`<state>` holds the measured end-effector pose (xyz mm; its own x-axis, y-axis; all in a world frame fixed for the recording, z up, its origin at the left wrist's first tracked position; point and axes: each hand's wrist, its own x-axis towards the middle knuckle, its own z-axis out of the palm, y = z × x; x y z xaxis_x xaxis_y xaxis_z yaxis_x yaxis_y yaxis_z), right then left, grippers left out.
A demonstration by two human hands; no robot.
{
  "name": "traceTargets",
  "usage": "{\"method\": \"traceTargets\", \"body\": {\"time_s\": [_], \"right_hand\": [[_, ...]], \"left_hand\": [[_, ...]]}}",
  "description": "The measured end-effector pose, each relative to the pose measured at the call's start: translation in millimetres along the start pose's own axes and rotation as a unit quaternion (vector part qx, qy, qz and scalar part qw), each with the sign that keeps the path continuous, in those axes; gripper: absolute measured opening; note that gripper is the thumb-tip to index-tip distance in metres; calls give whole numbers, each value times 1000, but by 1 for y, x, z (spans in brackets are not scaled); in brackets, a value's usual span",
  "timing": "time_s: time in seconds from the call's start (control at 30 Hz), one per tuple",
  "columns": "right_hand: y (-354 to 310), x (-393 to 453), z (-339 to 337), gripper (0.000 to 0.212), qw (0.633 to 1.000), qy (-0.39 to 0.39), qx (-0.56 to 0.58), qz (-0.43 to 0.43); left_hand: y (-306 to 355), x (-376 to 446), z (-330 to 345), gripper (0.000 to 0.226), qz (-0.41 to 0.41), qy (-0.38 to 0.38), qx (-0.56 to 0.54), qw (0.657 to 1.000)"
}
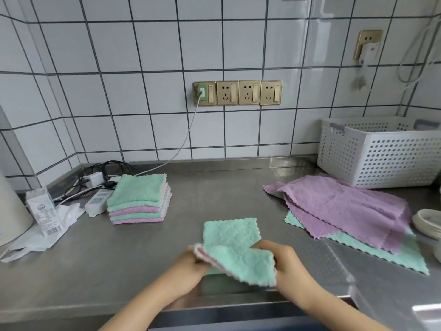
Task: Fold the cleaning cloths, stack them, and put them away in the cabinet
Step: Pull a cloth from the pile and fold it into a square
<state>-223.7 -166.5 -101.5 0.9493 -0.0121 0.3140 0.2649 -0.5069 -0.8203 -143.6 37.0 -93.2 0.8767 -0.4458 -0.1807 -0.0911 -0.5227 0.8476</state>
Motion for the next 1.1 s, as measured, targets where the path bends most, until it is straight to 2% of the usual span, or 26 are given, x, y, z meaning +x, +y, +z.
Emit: {"method": "traceTargets", "body": {"time_s": [0.03, 0.07, 0.13, 0.2, 0.27, 0.33, 0.4, 0.5, 0.57, 0.67, 0.77, 0.9, 0.97, 1.0, 1.07, 1.1], "right_hand": [[2, 8, 2, 9, 1000, 16, 3, 20], [4, 18, 5, 24, 998, 37, -2, 48], [8, 40, 6, 41, 985, 70, -29, 156], [16, 60, 7, 42, 960, 62, -87, 260], [26, 69, 10, 41, 943, 57, -141, 296], [29, 71, 13, 37, 939, 70, -151, 300], [30, 70, 15, 33, 944, 81, -154, 280], [26, 66, 17, 31, 957, 100, -141, 233], [26, 66, 20, 25, 957, 112, -144, 227], [28, 74, 20, 20, 943, 93, -174, 269], [31, 84, 16, 29, 926, 67, -189, 321], [36, 86, 15, 25, 924, 62, -171, 335], [35, 84, 10, 27, 923, 79, -163, 338], [30, 82, 7, 27, 921, 95, -193, 326], [21, 77, 1, 23, 899, 129, -334, 250], [17, 75, 2, 21, 894, 137, -383, 190]], "left_hand": [[3, 2, 0, 20, 10, 14, -36, 999], [3, 9, 1, 22, 4, 41, -92, 995], [7, 23, 1, 16, -43, 84, -186, 978], [9, 33, 2, 10, -80, 93, -200, 972], [8, 39, 2, 7, -98, 97, -189, 972], [4, 44, 3, 8, -101, 121, -156, 975], [-3, 46, 6, 20, -80, 155, -99, 980], [-2, 40, 12, 9, -40, 195, -61, 978], [-4, 40, 13, 11, -25, 211, -56, 976], [-5, 45, 11, 6, -36, 213, -52, 975], [-3, 48, 10, 8, -46, 210, -37, 976], [-3, 48, 7, 15, -33, 231, 7, 972], [-2, 42, 5, 19, 10, 257, 99, 961], [-2, 39, 4, 22, 43, 275, 173, 945], [-3, 36, 1, 31, 132, 283, 281, 907], [-4, 38, -1, 35, 173, 256, 293, 905]]}}
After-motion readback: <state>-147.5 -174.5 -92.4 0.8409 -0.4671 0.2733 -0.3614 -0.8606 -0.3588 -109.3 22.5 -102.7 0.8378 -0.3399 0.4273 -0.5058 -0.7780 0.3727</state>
